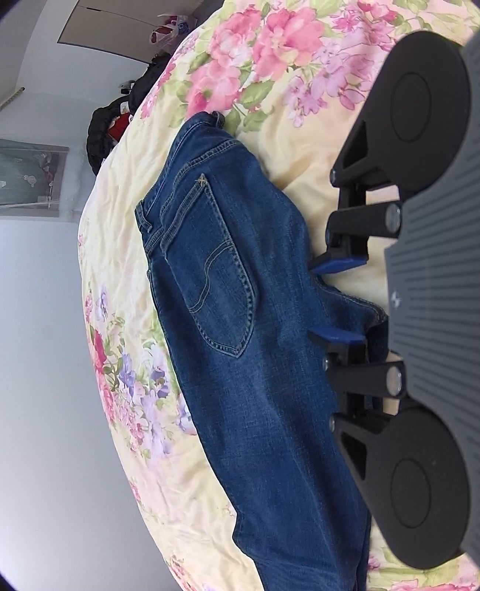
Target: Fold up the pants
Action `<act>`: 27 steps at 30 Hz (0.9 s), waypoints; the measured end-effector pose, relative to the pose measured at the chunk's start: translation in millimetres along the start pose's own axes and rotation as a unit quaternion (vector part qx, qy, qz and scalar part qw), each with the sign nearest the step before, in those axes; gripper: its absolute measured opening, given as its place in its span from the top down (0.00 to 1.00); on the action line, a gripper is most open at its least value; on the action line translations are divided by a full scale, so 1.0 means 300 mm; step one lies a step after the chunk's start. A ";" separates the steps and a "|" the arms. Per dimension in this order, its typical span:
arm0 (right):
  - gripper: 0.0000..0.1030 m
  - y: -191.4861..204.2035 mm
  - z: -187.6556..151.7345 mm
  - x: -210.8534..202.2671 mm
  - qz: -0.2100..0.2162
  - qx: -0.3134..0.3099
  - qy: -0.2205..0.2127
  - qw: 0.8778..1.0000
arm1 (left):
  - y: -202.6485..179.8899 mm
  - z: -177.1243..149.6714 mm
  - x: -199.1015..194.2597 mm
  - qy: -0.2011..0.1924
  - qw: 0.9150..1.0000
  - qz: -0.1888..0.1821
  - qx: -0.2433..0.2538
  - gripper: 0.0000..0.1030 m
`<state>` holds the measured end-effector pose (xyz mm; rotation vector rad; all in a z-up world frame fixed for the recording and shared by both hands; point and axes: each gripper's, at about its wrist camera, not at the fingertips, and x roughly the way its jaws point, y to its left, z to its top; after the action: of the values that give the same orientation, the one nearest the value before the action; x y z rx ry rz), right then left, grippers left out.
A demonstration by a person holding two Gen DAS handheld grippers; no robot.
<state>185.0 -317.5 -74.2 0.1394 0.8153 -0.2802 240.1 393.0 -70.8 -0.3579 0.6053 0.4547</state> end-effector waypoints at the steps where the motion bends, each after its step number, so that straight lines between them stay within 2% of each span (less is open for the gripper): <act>1: 0.74 0.005 0.003 0.006 0.000 -0.003 -0.002 1.000 | 0.007 0.004 0.000 0.002 1.000 0.009 0.004 0.94; 3: 0.74 0.018 0.006 0.026 0.000 -0.013 -0.004 1.000 | 0.043 -0.014 0.046 0.033 0.998 0.047 0.009 0.94; 6: 0.74 0.030 0.008 0.053 0.007 -0.017 -0.001 1.000 | 0.103 -0.061 0.083 0.057 0.997 0.038 -0.031 0.94; 7: 0.74 0.032 0.010 0.058 0.010 -0.019 0.000 1.000 | 0.113 -0.070 0.078 0.052 0.997 0.032 -0.039 0.93; 10: 0.74 0.036 0.023 0.051 0.015 -0.026 -0.009 1.000 | 0.113 -0.051 0.060 0.048 0.997 0.039 -0.040 0.78; 13: 0.74 0.046 0.051 0.034 0.030 -0.031 -0.023 0.999 | 0.049 -0.014 -0.003 0.003 0.999 0.046 0.015 0.75; 14: 0.74 0.054 0.064 0.036 0.042 -0.034 -0.022 0.998 | 0.014 -0.001 -0.020 -0.004 0.999 0.031 0.039 0.75; 16: 0.74 0.080 0.089 0.056 0.066 -0.042 -0.013 0.997 | -0.069 0.008 -0.034 0.013 0.996 -0.018 0.085 0.75; 19: 0.74 0.148 0.131 0.127 0.100 -0.053 0.009 0.994 | -0.223 -0.024 -0.041 0.029 0.986 -0.072 0.144 0.75; 22: 0.74 0.268 0.163 0.227 0.142 -0.067 0.035 0.987 | -0.372 -0.097 -0.023 0.051 0.974 -0.129 0.180 0.75; 25: 0.75 0.414 0.180 0.327 0.160 -0.101 0.042 0.981 | -0.504 -0.181 0.020 0.066 0.963 -0.149 0.216 0.75; 27: 0.79 0.499 0.193 0.415 0.153 -0.119 0.054 0.980 | -0.568 -0.231 0.067 0.079 0.958 -0.148 0.233 0.75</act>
<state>351.3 -211.9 -123.8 0.0546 0.9150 0.1171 309.0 224.7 -104.1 -0.0293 0.7790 -0.0121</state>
